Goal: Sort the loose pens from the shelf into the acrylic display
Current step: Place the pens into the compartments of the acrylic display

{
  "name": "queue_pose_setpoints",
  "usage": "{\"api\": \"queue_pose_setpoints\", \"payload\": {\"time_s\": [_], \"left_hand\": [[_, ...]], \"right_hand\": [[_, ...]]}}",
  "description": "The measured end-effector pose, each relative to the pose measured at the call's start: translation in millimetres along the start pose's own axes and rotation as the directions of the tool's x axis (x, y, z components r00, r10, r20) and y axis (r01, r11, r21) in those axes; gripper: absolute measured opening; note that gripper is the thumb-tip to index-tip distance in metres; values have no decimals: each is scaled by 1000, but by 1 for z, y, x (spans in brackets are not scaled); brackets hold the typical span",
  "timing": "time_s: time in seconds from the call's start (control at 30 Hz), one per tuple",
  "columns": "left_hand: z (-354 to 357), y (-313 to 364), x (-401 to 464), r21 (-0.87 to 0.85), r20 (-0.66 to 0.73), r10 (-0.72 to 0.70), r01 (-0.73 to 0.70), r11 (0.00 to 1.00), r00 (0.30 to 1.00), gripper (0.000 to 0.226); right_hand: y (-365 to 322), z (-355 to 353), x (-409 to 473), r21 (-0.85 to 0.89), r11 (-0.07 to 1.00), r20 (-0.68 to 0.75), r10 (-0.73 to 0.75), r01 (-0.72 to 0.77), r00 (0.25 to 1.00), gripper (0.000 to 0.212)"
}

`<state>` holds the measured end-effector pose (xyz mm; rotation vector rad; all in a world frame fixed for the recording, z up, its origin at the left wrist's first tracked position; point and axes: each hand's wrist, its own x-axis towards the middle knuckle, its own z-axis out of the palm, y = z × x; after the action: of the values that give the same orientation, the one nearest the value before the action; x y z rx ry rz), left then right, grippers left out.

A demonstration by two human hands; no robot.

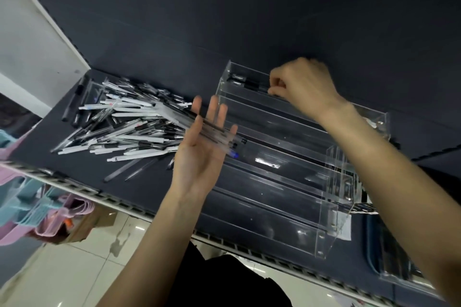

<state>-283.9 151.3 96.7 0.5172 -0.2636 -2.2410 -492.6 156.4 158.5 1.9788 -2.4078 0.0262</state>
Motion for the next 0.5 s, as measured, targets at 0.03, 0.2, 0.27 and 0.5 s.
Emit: {"api": "queue_pose_setpoints", "payload": {"time_s": [0.03, 0.2, 0.27, 0.5], "left_hand": [[0, -1, 1, 23, 13, 2, -2, 1000, 1000, 36], [7, -9, 3, 92, 67, -8, 2, 996, 998, 43], [14, -14, 0, 94, 98, -16, 7, 996, 995, 43], [12, -18, 2, 272, 50, 3, -17, 962, 999, 42]], "right_hand": [[-3, -2, -7, 110, 994, -64, 5, 2, 998, 20], [-46, -16, -45, 517, 853, 48, -117, 76, 992, 16], [-53, -10, -50, 518, 854, 117, -130, 51, 985, 17], [-21, -18, -44, 537, 842, -10, 61, -46, 998, 15]]}}
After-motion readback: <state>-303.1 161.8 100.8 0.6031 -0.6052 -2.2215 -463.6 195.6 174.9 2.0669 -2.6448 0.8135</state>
